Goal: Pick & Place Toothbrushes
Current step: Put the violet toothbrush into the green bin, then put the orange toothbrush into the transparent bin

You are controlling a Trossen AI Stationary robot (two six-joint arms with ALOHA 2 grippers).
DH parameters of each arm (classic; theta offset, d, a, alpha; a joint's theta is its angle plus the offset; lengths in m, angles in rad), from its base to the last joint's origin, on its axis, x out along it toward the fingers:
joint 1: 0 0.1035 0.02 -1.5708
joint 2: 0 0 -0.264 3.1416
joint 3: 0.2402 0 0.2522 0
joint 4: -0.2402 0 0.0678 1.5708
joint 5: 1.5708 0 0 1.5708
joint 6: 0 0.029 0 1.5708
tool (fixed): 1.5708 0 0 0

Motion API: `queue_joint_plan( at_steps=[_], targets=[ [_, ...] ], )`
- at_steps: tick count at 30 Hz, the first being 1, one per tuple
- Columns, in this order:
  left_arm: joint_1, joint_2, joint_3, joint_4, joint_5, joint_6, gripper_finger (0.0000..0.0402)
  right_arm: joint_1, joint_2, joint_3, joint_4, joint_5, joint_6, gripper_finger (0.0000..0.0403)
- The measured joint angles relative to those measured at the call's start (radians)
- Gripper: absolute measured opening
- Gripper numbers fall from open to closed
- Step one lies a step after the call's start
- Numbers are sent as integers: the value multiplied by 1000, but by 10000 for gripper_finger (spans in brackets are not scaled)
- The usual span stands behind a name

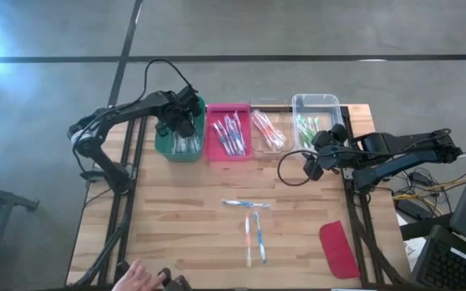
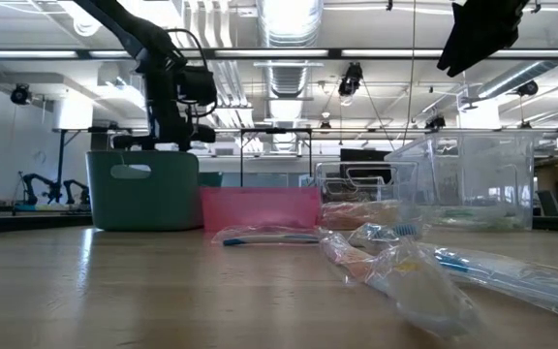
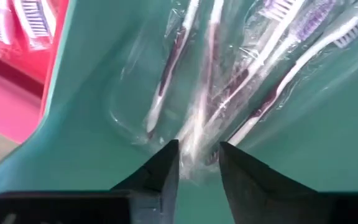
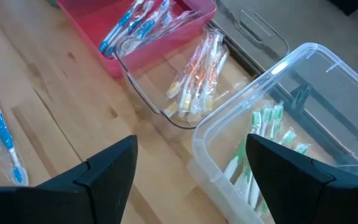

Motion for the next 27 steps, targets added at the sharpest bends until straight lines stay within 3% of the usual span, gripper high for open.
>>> queue_joint_plan(
  at_steps=[5, 13, 18, 27],
  targets=[
    [-9, -7, 0, -5, 6, -43, 141, 0, 0, -6, 0, 0, 1, 306],
    [-89, -115, 19, -4, -42, -199, 143, 0, 0, 15, 8, -5, 19, 316],
    [-186, -211, 22, -2, -43, -356, 143, 0, 0, 21, 36, -28, -16, 315],
    [-421, -310, 18, 10, -42, -670, 141, 1, 0, 22, 112, -93, -83, 277]
  ],
)
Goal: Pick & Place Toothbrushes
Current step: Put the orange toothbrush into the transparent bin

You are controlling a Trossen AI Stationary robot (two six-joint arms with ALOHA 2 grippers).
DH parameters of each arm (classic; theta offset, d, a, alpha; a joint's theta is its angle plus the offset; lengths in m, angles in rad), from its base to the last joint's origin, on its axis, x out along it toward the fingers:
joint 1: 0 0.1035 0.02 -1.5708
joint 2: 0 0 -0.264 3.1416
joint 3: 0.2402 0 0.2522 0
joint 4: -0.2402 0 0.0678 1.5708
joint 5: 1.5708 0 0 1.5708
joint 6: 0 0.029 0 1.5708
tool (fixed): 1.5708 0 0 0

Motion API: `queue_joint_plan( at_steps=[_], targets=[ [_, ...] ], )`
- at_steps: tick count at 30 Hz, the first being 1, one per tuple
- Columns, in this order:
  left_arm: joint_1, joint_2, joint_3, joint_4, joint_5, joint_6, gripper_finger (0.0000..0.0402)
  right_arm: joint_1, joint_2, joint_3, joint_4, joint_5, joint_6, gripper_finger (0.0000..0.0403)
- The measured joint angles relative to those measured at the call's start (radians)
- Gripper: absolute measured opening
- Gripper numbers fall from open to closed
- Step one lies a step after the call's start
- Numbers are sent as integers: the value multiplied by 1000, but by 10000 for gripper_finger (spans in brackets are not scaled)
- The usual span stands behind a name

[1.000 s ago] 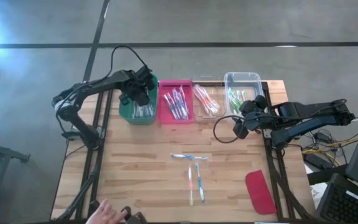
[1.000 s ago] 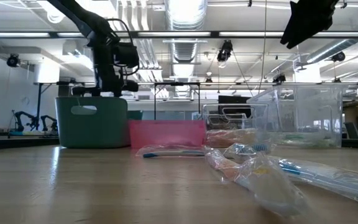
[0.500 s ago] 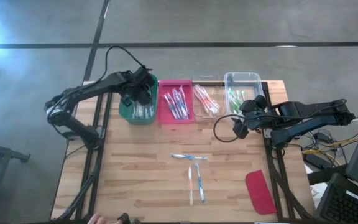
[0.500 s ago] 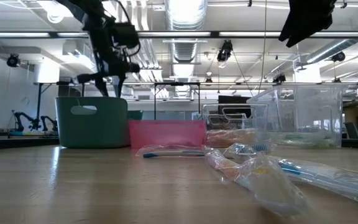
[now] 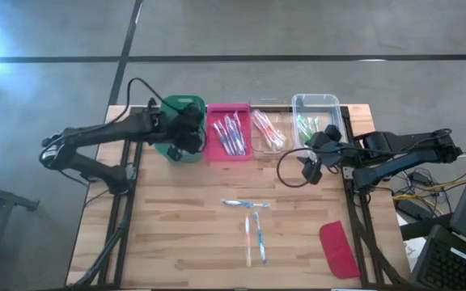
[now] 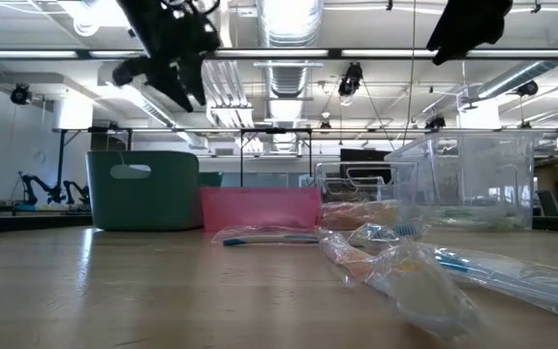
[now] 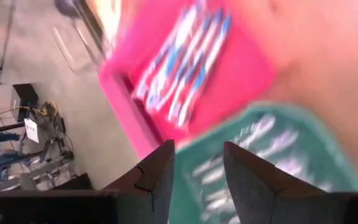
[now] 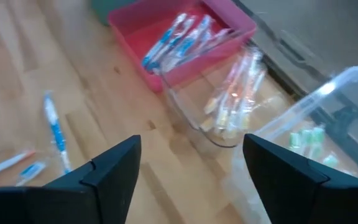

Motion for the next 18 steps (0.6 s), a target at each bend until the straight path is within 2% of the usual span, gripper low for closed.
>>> queue_joint_plan(
  at_steps=[10, 18],
  targets=[
    [-206, 8, -3, 135, 64, -518, 140, 51, 51, 11, 60, -50, -41, 235],
    [-300, 44, -5, 202, 81, -826, 140, 148, 119, 51, 69, -47, -36, 219]
  ],
)
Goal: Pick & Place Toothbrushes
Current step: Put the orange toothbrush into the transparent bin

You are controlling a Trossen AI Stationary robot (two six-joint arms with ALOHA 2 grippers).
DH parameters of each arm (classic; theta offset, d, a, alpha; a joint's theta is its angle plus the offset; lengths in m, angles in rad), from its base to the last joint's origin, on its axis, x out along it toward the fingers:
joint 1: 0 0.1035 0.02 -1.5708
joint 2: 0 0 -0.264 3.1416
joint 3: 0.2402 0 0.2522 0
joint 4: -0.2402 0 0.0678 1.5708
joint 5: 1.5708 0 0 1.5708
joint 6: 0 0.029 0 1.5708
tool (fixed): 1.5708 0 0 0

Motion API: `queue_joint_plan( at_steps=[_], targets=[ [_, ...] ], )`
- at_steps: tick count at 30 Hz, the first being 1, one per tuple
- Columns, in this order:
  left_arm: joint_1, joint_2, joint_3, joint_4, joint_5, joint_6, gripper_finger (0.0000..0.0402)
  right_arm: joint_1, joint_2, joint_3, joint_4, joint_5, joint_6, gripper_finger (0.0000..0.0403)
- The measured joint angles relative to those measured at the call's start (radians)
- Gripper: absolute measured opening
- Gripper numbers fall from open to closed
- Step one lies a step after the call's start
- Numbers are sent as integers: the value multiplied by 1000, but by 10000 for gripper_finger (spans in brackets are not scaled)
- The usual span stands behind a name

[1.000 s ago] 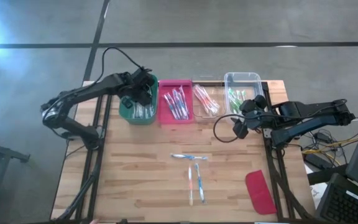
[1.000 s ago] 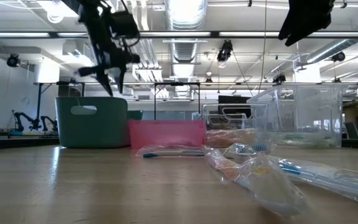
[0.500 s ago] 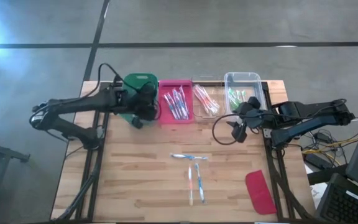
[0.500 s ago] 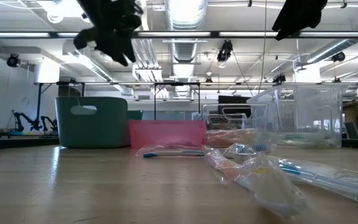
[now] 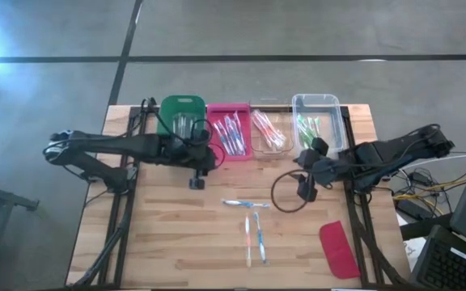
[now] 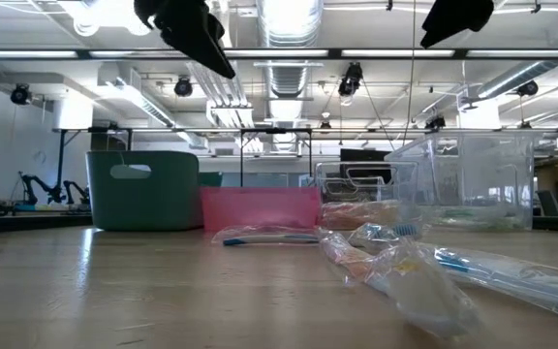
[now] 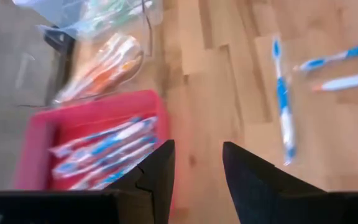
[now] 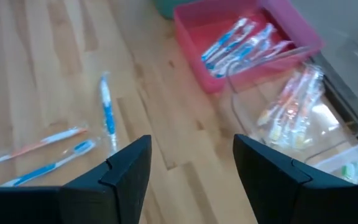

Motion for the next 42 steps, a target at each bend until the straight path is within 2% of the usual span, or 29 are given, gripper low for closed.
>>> queue_joint_plan(
  at_steps=[5, 8, 12, 17, 21, 27, 33, 42],
  targets=[
    [-39, 39, 0, 35, 39, -78, 140, 44, 37, 27, 0, 3, 8, 221],
    [-65, 80, 0, 47, 94, -30, 140, 65, 53, 39, 0, 4, 14, 217],
    [-103, 153, 0, 80, 160, 111, 140, 86, 57, 49, 3, 4, 18, 211],
    [-151, 246, 0, 140, 161, 182, 140, 100, 58, 56, 25, 5, 60, 203],
    [-174, 278, 0, 136, 148, 179, 138, 140, 90, 44, 85, 8, 71, 197],
    [-173, 254, 0, 82, 39, 129, 124, 199, 227, 62, 176, 4, 185, 186],
    [-174, 192, 0, -64, -90, 140, 116, 231, 422, 169, 181, 3, 364, 179],
    [-174, 29, 0, -211, -99, 130, 114, 234, 709, 415, 181, 3, 559, 166]
  ],
)
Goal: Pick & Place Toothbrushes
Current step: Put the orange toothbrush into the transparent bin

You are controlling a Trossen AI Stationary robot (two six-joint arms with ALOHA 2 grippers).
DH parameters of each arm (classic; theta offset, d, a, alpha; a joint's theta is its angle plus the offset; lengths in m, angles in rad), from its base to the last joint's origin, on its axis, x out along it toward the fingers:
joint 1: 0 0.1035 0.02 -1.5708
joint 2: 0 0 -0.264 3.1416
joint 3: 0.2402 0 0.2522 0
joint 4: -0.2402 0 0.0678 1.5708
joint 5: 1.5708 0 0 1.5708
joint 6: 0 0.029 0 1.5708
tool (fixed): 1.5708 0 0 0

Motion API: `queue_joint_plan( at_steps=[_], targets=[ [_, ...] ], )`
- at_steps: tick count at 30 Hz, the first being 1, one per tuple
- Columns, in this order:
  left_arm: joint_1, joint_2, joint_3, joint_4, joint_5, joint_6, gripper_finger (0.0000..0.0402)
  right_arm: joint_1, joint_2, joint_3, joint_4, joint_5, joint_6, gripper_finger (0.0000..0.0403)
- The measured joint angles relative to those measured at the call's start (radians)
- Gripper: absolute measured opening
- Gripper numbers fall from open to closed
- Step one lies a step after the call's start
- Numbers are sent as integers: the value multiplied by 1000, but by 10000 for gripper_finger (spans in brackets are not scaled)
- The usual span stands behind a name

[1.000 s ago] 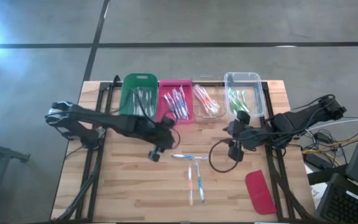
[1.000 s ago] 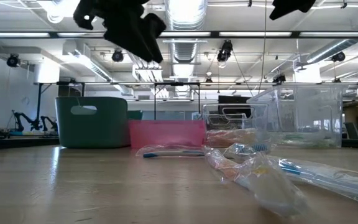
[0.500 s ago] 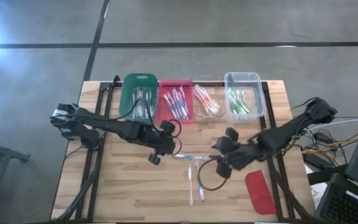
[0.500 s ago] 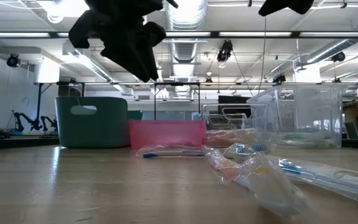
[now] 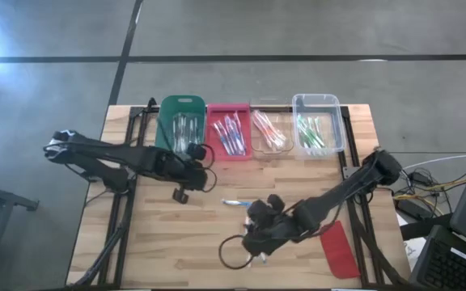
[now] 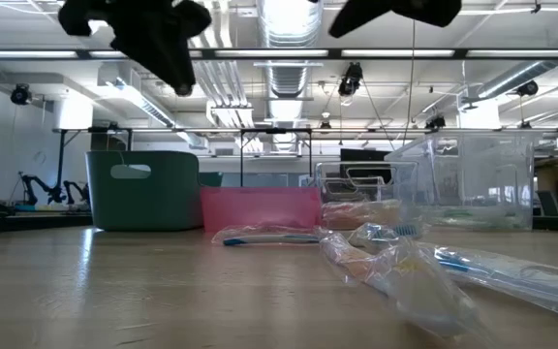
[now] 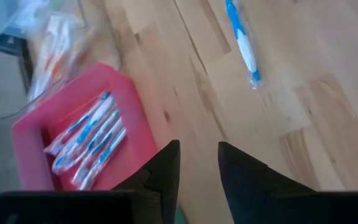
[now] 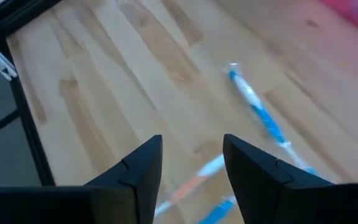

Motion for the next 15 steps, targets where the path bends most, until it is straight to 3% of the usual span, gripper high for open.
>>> queue_joint_plan(
  at_steps=[6, 15],
  targets=[
    [0, -116, 0, -48, 0, -36, 112, 0, 125, 112, -63, -2, 127, 152],
    [0, -233, 0, -53, 0, -13, 112, 2, 279, 172, -107, -16, 343, 145]
  ],
)
